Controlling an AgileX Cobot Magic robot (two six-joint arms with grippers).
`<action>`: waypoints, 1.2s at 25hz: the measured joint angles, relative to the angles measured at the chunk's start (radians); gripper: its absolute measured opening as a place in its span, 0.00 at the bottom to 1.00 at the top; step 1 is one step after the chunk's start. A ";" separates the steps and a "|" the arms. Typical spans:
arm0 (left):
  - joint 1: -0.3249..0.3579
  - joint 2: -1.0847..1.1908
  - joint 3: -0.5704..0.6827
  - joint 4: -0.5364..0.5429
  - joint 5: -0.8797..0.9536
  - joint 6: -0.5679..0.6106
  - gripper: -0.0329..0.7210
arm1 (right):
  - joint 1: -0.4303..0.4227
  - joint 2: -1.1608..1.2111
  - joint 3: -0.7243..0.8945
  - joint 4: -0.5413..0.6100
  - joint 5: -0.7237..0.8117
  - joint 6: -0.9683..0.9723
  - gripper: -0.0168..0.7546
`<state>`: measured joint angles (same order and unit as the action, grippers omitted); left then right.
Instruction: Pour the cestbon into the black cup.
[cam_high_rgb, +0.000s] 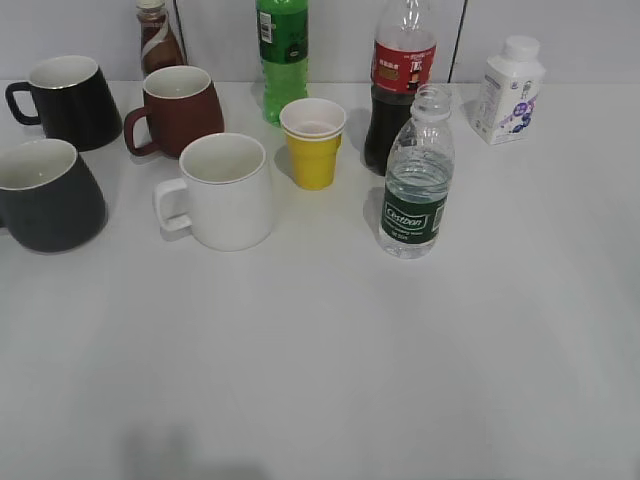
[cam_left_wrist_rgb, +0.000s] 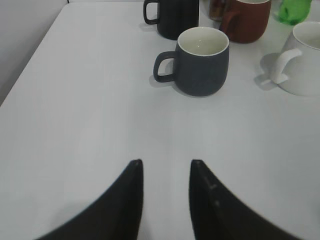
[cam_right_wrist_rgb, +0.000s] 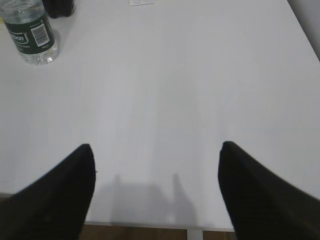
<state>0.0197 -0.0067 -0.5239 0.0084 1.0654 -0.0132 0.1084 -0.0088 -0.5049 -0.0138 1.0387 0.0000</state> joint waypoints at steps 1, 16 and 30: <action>0.000 0.000 0.000 0.000 0.000 0.000 0.36 | 0.000 0.000 0.000 0.000 0.000 0.000 0.77; 0.000 0.000 0.000 0.000 0.000 0.000 0.36 | 0.000 0.000 0.000 0.000 0.000 0.000 0.77; 0.000 0.000 0.000 0.000 0.000 0.000 0.36 | 0.000 0.000 0.000 0.001 0.000 0.000 0.77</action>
<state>0.0197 -0.0067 -0.5239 0.0084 1.0654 -0.0132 0.1084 -0.0088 -0.5049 -0.0129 1.0387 0.0000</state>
